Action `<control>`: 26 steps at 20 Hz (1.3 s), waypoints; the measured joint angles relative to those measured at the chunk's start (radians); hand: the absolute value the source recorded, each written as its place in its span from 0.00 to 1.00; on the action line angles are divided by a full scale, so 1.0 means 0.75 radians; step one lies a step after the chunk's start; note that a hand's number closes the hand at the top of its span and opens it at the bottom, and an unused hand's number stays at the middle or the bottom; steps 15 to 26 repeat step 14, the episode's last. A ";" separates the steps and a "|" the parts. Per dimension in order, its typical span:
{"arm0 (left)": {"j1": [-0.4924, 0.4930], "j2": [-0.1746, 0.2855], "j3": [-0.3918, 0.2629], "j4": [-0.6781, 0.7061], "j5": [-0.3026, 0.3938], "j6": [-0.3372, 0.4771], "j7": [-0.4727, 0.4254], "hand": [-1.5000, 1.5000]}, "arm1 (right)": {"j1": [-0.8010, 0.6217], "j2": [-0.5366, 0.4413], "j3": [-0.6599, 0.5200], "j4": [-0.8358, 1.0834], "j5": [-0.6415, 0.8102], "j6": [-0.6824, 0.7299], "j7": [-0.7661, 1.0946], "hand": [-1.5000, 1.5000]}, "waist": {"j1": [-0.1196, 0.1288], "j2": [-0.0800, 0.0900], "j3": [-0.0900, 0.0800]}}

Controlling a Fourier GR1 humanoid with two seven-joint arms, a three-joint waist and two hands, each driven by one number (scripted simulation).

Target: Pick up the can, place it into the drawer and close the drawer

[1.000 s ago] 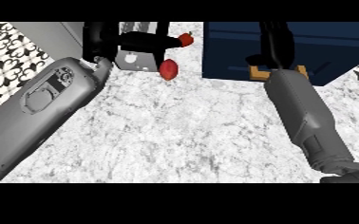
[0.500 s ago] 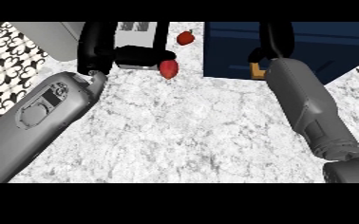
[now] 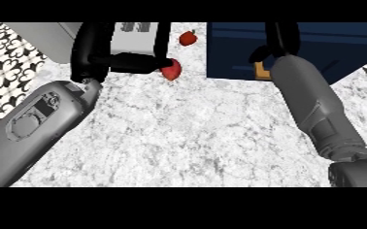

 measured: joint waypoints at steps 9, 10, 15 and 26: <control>0.115 0.009 0.023 -0.035 -0.009 -0.005 -0.051 0.00 | -0.046 0.072 -0.239 -0.043 -0.298 0.166 -0.221 0.00 | -0.015 -0.004 0.001; 0.121 0.014 0.030 -0.040 -0.009 -0.004 -0.051 0.00 | -0.053 0.087 -0.270 -0.047 -0.338 0.189 -0.233 0.00 | -0.019 -0.006 0.001; 0.164 0.013 0.055 -0.040 -0.015 -0.016 -0.074 0.00 | -0.086 0.124 -0.351 -0.057 -0.450 0.257 -0.272 0.00 | -0.034 -0.010 0.000; 0.164 0.013 0.055 -0.040 -0.015 -0.016 -0.074 0.00 | -0.086 0.124 -0.351 -0.057 -0.450 0.257 -0.272 0.00 | -0.034 -0.010 0.000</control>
